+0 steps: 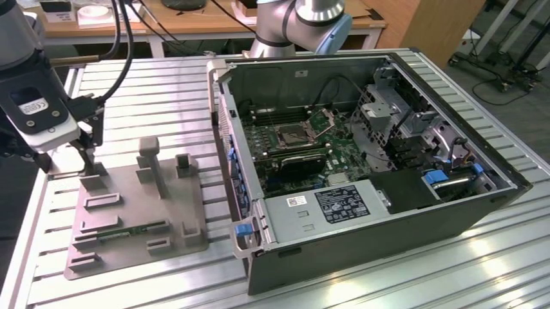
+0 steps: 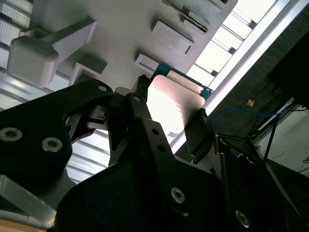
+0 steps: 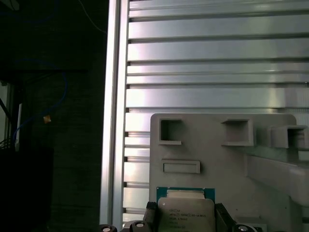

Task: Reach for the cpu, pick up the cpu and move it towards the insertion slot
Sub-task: 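Pick up the cpu and move it towards the insertion slot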

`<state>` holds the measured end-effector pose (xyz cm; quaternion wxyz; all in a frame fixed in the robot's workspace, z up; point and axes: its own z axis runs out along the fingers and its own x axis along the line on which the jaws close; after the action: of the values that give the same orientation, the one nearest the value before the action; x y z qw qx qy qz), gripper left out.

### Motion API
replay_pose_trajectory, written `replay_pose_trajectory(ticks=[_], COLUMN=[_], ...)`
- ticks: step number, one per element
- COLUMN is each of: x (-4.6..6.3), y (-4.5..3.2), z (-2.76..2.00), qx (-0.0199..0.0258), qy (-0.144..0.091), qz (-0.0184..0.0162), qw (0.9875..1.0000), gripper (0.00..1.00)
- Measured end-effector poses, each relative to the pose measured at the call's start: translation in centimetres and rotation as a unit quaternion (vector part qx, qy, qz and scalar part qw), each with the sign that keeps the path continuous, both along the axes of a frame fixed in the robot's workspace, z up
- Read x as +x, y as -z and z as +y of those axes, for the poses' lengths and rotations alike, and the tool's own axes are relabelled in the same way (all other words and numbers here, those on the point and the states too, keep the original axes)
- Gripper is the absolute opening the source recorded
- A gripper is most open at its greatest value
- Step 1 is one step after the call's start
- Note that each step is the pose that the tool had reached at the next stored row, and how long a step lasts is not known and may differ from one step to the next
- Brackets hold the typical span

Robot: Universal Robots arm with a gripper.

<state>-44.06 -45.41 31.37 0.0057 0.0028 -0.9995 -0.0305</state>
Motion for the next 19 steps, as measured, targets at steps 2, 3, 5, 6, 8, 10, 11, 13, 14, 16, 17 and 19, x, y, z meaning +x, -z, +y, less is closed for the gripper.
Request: replay_pose_trajectory(ticks=[2, 3, 5, 6, 8, 10, 11, 13, 14, 16, 17, 19], x=[0.0, 0.0, 0.0, 0.0, 0.0, 0.0, 0.0, 0.0, 0.01, 0.01, 0.01, 0.01], y=[-0.04, -0.07, -0.11, -0.13, -0.18, -0.23, -0.26, -0.3, -0.32, -0.36, -0.39, -0.44], z=[0.0, 0.0, 0.0, 0.0, 0.0, 0.0, 0.0, 0.0, 0.0, 0.0, 0.0, 0.0], qx=[0.0, 0.0, 0.0, 0.0, 0.0, 0.0, 0.0, 0.0, 0.0, 0.0, 0.0, 0.0], qy=[0.0, 0.0, 0.0, 0.0, 0.0, 0.0, 0.0, 0.0, 0.0, 0.0, 0.0, 0.0], qz=[0.0, 0.0, 0.0, -0.0001, 0.0, 0.0, 0.0, 0.0, 0.0, 0.0, 0.0, 0.0], qw=[1.0, 1.0, 1.0, 1.0, 1.0, 1.0, 1.0, 1.0, 1.0, 1.0, 1.0, 1.0], gripper=[0.55, 0.55, 0.55, 0.55, 0.55, 0.55, 0.55, 0.55, 0.55, 0.55, 0.55, 0.55])
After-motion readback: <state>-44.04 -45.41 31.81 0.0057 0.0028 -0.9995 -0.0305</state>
